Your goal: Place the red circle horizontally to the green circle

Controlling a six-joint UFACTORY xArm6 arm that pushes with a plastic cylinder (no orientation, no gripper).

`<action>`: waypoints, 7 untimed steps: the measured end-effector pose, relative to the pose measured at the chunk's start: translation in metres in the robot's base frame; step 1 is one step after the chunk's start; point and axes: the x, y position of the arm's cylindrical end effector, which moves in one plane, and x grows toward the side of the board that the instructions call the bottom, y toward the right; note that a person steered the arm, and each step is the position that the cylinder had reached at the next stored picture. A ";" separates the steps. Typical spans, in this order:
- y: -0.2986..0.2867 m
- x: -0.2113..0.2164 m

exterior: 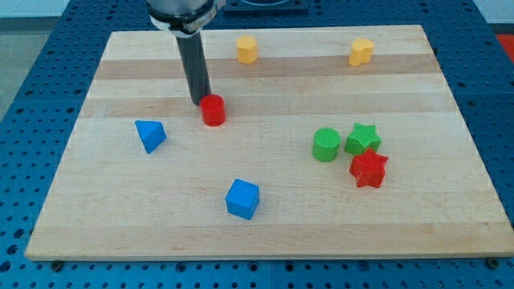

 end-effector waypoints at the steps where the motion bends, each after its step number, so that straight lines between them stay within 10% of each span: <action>1: 0.022 0.028; 5: 0.022 0.102; 7: 0.022 0.072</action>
